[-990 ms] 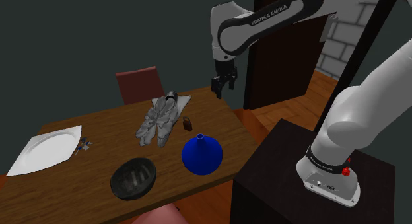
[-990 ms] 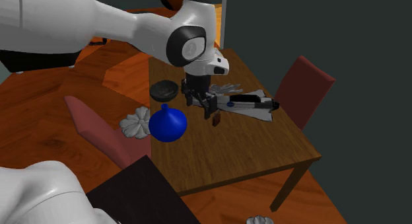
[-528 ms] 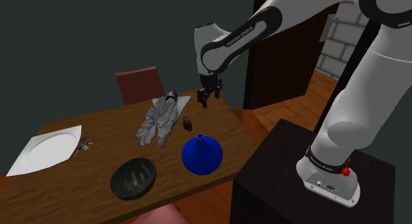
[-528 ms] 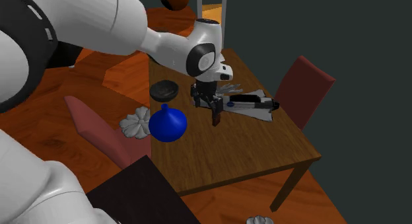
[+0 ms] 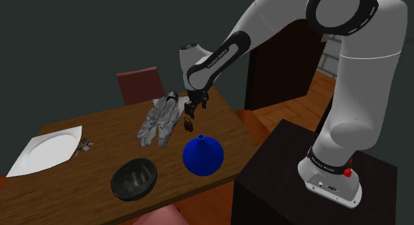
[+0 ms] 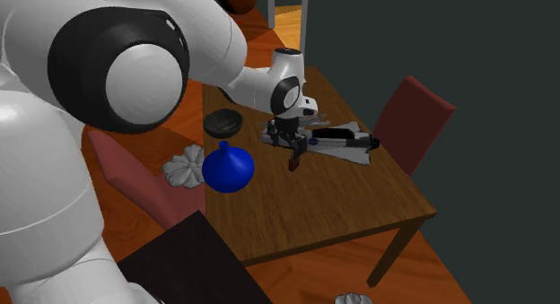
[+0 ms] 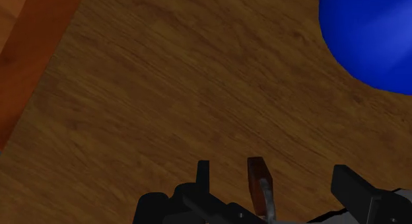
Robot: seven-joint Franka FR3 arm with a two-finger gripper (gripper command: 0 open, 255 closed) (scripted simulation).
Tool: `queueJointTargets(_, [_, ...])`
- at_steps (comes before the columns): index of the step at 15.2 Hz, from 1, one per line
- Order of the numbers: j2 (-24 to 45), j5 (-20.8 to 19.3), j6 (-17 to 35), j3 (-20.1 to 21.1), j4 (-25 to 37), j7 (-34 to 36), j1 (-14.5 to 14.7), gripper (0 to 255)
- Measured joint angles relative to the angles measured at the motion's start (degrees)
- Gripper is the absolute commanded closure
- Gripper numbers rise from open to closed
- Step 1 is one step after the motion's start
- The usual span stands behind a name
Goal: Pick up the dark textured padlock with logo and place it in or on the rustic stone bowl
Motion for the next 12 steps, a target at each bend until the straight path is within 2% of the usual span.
queueJointTargets(5, [10.40,-2.71,1.88,-0.63,8.84,1.55,1.65,0])
queueJointTargets(12, [14.78,-3.85,5.76,-1.21,9.32,2.52,2.36,0])
